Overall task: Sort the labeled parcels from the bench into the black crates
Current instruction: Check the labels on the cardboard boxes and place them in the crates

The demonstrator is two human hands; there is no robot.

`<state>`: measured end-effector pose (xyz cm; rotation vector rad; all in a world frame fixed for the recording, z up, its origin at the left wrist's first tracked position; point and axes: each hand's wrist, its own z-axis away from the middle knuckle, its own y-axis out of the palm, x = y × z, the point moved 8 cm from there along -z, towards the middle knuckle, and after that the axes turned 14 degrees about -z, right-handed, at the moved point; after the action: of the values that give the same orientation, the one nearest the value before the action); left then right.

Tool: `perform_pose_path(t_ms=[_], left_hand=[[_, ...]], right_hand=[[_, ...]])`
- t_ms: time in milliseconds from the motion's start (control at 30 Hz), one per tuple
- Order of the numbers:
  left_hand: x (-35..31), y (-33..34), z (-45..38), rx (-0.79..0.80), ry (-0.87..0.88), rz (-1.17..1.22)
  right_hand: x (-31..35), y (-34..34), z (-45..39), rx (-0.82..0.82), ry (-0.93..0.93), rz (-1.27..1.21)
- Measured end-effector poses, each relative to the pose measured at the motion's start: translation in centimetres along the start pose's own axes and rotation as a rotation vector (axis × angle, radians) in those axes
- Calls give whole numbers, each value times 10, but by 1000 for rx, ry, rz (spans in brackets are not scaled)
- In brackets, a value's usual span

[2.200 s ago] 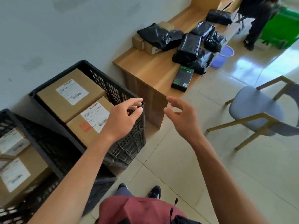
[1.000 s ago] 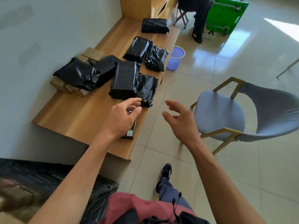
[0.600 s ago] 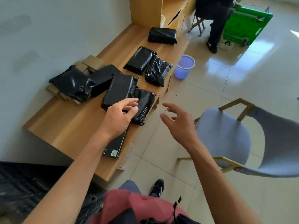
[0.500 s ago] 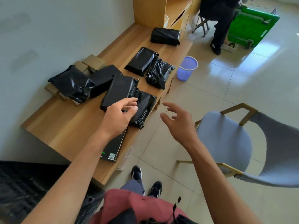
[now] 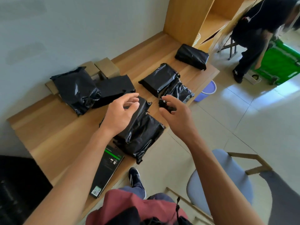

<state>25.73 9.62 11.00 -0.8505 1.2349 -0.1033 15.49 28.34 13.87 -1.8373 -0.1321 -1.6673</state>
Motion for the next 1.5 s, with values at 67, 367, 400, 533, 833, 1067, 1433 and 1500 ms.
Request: perform_pose_path(t_ms=[67,367,400,533,833,1067,1433,1500], left_hand=[[6,-6,-17,-6,-28,11],[41,-37,-73,-117,-187,16],[48,-39,-79,-133,-212,20],[71,-44,-107,-189,-320,15],[106,-33,-168,-250,-528,9],[144,-23,-208,-319,-695,85],[194,-4,-247,-221,-881,100],[197,-3,-253,-192,-900,74]], right_hand=[[1,5,-25,28,-7,4],[1,55,-116,216,55,24],[-1,62,-127,247,69,20],[-13,92,-177,380,129,26],[-41,135,-282,529,144,71],[-73,184,-336,657,128,135],[-100,252,-376,736,202,144],[-105,263,-380,728,221,165]])
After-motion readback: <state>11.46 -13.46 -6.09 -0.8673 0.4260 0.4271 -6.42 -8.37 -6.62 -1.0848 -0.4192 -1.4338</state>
